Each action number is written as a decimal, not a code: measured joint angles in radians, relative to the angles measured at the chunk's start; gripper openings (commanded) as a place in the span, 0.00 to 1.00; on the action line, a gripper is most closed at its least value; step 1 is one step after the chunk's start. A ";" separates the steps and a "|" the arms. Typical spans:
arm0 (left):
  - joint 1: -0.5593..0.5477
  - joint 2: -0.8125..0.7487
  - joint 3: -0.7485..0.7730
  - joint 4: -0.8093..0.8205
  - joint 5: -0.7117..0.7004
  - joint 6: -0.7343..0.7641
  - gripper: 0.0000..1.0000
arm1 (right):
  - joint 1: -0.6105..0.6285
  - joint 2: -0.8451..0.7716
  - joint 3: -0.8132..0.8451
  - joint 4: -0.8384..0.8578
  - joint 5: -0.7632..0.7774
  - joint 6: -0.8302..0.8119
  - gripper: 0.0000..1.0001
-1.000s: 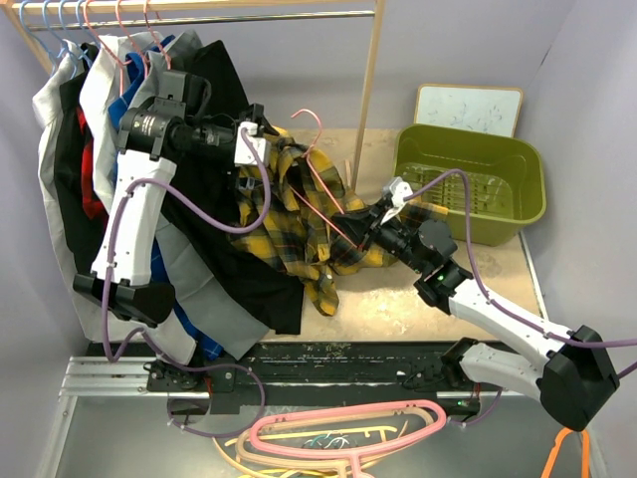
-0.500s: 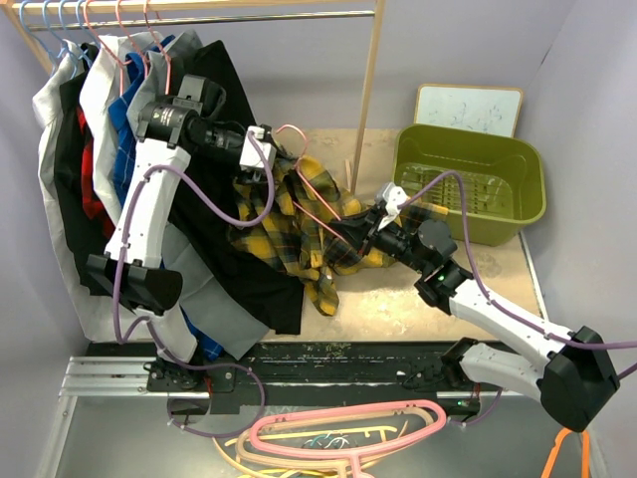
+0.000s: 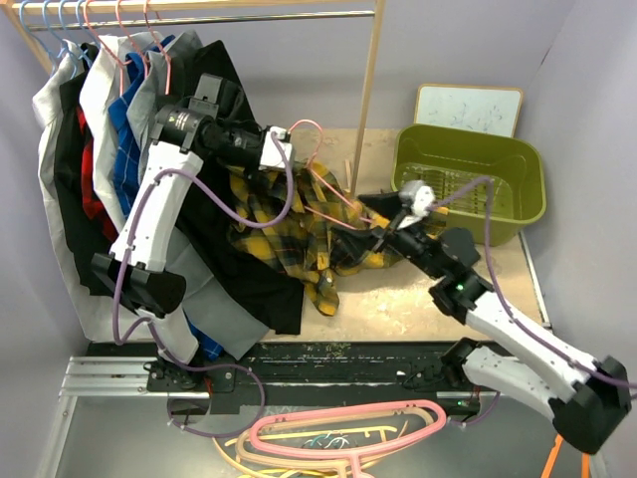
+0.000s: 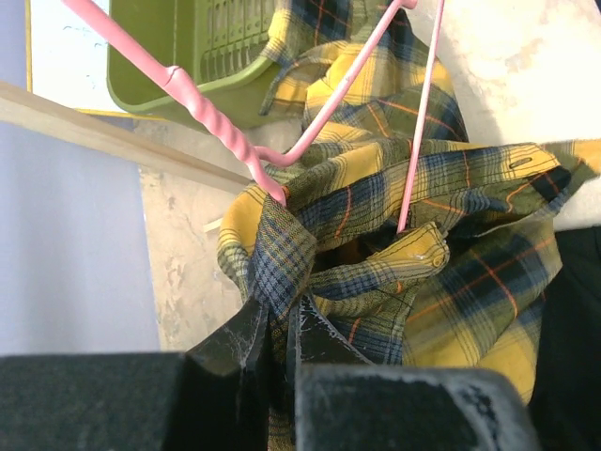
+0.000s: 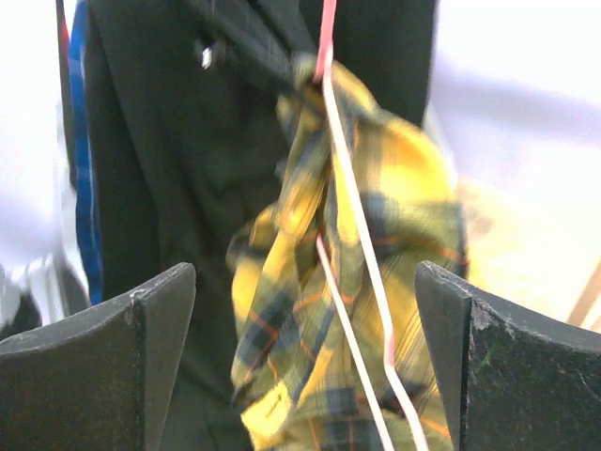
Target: Place the shirt on the hanger
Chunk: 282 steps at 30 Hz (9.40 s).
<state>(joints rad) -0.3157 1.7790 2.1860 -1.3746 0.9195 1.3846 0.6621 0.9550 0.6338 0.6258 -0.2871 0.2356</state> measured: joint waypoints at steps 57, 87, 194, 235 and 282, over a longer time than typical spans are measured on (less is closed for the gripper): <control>-0.074 -0.176 0.203 -0.008 -0.151 -0.351 0.00 | -0.195 -0.169 -0.089 0.058 0.303 0.262 0.00; -0.113 -0.140 0.154 0.130 -0.398 -0.257 0.00 | -0.239 -0.243 0.152 -0.479 0.209 0.126 0.00; -0.150 -0.169 0.456 0.416 -0.713 -0.745 0.00 | 0.123 -0.049 0.387 -0.108 0.116 0.304 1.00; -0.122 -0.240 0.421 0.385 -0.669 -0.790 0.00 | 0.107 0.112 -0.211 0.242 0.528 0.309 0.00; -0.057 -0.355 -0.014 -0.040 -0.109 -0.298 0.00 | 0.421 -0.231 0.435 -0.823 0.186 -0.401 0.88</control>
<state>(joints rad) -0.3725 1.4242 2.1715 -1.4151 0.8108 1.0863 1.0832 0.7238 1.0683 -0.1974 -0.1013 -0.1654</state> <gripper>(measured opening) 0.053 0.918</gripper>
